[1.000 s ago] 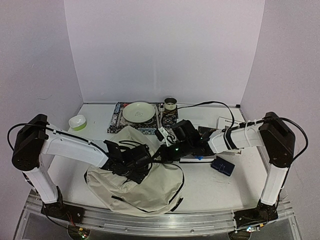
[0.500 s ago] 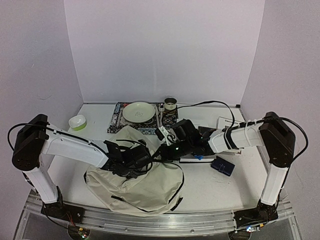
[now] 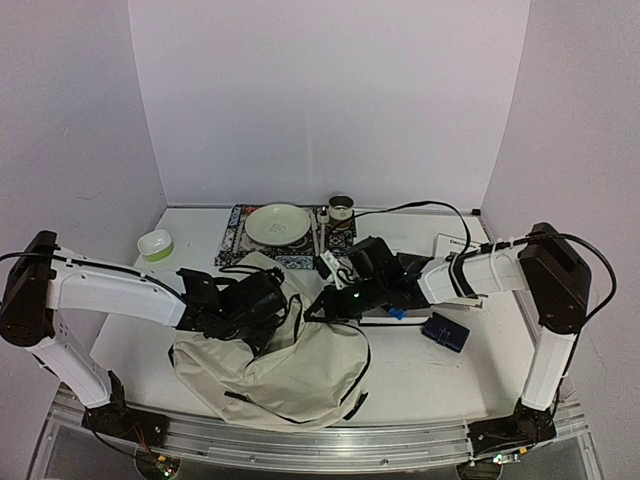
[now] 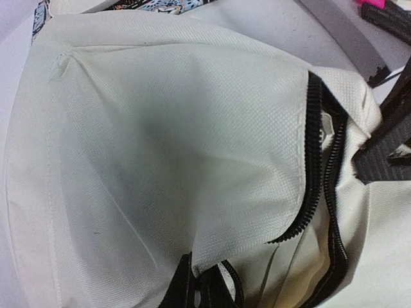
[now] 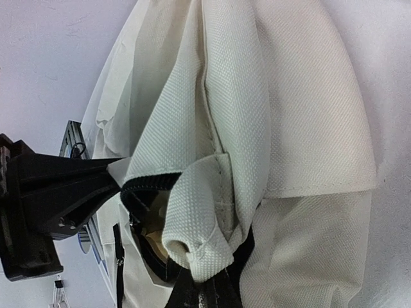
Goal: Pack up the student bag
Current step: Pick up the lower front pocket of the student bag.
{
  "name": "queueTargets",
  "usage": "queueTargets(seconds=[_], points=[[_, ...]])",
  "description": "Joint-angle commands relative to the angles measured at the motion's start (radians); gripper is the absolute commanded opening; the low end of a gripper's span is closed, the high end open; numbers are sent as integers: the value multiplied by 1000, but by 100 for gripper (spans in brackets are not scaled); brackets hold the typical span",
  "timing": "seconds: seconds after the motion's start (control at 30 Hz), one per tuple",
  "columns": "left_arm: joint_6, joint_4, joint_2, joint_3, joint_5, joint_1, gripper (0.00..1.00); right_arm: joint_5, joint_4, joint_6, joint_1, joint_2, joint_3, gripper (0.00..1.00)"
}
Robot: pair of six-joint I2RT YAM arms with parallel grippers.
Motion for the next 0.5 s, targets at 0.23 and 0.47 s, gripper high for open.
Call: queueTargets(seconds=[0.23, 0.47], points=[[43, -33, -114, 62, 179, 7, 0, 107, -187, -156, -17, -10, 124, 6], [45, -60, -147, 116, 282, 23, 0, 172, -333, -272, -20, -51, 181, 21]])
